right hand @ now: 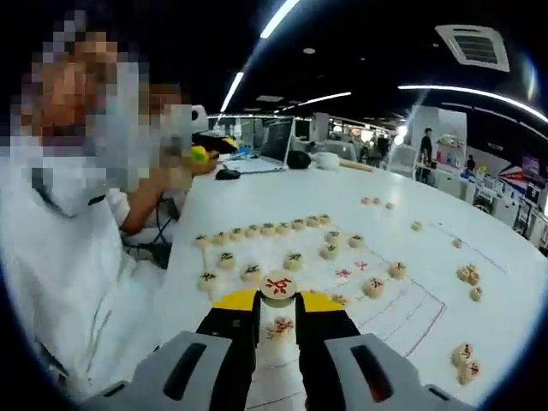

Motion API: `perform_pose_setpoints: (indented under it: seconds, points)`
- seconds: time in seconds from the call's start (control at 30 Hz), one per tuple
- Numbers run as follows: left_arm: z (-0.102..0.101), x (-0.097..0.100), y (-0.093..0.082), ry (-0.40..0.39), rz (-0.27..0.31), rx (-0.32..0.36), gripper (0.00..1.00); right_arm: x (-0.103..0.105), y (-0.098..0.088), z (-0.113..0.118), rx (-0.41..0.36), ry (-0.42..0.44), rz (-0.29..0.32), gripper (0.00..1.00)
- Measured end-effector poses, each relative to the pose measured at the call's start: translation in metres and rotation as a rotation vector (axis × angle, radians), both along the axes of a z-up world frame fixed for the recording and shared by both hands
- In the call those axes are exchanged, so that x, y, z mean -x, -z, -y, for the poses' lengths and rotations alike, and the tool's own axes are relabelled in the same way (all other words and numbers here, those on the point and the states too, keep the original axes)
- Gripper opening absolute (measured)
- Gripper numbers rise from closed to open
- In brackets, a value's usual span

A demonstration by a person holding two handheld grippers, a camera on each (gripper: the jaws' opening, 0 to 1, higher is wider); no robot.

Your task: Pick up the chess pieces one by one and place each piece onto its starting position on the chessboard, setting the pieces on their correct points until all the chess pieces are arranged in the starting layout

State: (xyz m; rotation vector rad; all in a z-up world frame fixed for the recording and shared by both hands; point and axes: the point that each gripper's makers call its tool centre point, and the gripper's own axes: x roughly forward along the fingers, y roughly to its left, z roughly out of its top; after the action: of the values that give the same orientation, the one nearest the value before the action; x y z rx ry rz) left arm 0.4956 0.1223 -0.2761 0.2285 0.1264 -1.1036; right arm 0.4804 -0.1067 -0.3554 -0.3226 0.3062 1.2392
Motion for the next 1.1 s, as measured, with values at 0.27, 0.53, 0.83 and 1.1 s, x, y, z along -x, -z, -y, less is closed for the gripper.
perform_pose_setpoints:
  seconds: [0.27, 0.53, 0.83, 1.1]
  points:
    - [0.001, 0.001, 0.001, 0.003, -0.001, -0.005, 0.35, 0.032, 0.022, 0.001, 0.053, -0.091, -0.008, 0.18]
    - [-0.001, 0.0, 0.0, 0.001, 0.0, -0.001, 0.35, 0.038, 0.035, -0.005, 0.082, -0.122, -0.04, 0.18]
    - [0.0, 0.003, 0.001, 0.01, 0.001, -0.002, 0.35, 0.036, 0.048, 0.0, 0.119, -0.105, -0.054, 0.18]
    - [0.001, 0.004, 0.001, 0.015, 0.003, -0.005, 0.35, 0.037, 0.047, 0.001, 0.103, -0.087, -0.076, 0.36]
